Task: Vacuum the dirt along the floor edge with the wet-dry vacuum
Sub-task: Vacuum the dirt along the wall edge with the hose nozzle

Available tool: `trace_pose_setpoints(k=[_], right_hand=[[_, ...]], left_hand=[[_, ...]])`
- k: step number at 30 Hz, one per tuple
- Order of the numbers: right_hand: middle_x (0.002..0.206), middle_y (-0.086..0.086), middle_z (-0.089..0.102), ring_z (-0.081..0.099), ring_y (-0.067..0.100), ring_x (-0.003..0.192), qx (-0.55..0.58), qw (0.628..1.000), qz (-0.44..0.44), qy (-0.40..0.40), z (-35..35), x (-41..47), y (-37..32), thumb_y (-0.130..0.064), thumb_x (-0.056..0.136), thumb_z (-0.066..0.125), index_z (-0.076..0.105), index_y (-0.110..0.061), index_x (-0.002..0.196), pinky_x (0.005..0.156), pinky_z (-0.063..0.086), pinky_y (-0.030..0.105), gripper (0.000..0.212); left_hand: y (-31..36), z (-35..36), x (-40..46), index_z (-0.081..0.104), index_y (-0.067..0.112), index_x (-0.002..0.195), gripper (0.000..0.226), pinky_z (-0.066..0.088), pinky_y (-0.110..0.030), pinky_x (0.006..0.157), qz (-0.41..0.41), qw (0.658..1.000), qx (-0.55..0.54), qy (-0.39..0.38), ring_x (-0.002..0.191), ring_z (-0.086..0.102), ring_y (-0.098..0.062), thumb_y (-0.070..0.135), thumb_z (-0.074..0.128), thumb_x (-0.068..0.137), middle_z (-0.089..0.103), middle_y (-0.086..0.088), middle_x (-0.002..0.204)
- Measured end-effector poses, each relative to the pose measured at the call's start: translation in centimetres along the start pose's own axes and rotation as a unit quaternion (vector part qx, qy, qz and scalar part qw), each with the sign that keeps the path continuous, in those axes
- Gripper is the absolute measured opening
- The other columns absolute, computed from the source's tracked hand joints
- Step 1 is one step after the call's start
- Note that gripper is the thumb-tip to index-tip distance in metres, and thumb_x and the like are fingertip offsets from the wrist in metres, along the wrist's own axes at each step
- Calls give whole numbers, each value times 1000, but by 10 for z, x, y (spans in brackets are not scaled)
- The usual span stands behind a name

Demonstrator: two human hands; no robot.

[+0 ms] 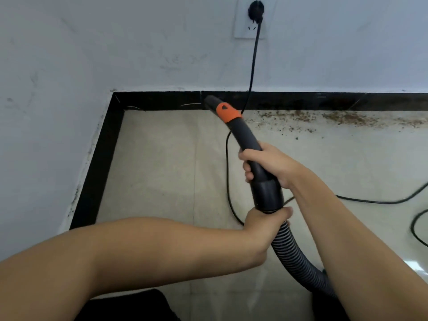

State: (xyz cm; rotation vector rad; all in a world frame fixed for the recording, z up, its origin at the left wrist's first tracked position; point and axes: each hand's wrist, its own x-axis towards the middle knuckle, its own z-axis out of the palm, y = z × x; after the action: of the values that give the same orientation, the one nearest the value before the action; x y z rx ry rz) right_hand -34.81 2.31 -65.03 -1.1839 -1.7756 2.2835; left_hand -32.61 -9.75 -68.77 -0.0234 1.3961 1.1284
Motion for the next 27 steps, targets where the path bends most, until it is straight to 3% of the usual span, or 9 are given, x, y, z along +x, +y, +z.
trace_pose_setpoints(k=[7, 10, 14, 17, 23, 27], right_hand=[[58, 3, 49, 47, 16, 47, 67, 994, -48, 68, -79, -56, 5, -7, 91, 55, 51, -11, 89, 54, 49, 31, 6], [57, 4, 50, 47, 15, 45, 118, 986, 13, 113, -97, -45, 25, -9, 88, 57, 48, -10, 88, 52, 48, 29, 9], [55, 6, 50, 47, 15, 42, 132, 979, 102, 117, -95, -13, 58, -8, 88, 57, 46, -8, 88, 50, 48, 27, 11], [58, 7, 51, 48, 17, 44, 126, 977, 126, 114, -90, 7, 76, -7, 87, 58, 49, -6, 87, 50, 49, 28, 9], [55, 7, 52, 50, 17, 42, 116, 977, 153, 88, -102, 36, 84, -8, 86, 57, 50, -6, 83, 48, 50, 27, 9], [59, 9, 54, 52, 21, 49, 109, 980, 152, 69, -107, 43, 84, -6, 86, 56, 52, -5, 81, 57, 51, 33, 7]], left_hand=[[-13, 69, -2, 59, 20, 77, 12, 48, -26, 70, 63, 995, 59, -54, 70, 58, -16, 17, 71, 78, 62, -1, 72], [-16, 78, 13, 57, 19, 80, 12, 49, -24, 69, 15, 996, 70, -58, 64, 59, -14, 16, 69, 81, 62, -3, 72], [-22, 68, 34, 55, 15, 91, 13, 53, -25, 64, -72, 994, 72, -46, 63, 61, -14, 16, 67, 85, 62, -3, 75], [-26, 56, 48, 55, 13, 91, 14, 54, -33, 77, -116, 989, 83, -30, 68, 62, -17, 17, 67, 86, 62, -4, 76], [-20, 63, 65, 53, 12, 90, 12, 53, -31, 67, -132, 987, 86, 8, 65, 60, -18, 17, 64, 88, 61, -6, 73], [-19, 65, 73, 53, 12, 94, 13, 53, -33, 70, -135, 988, 74, 27, 67, 61, -19, 17, 64, 88, 62, -7, 74]])
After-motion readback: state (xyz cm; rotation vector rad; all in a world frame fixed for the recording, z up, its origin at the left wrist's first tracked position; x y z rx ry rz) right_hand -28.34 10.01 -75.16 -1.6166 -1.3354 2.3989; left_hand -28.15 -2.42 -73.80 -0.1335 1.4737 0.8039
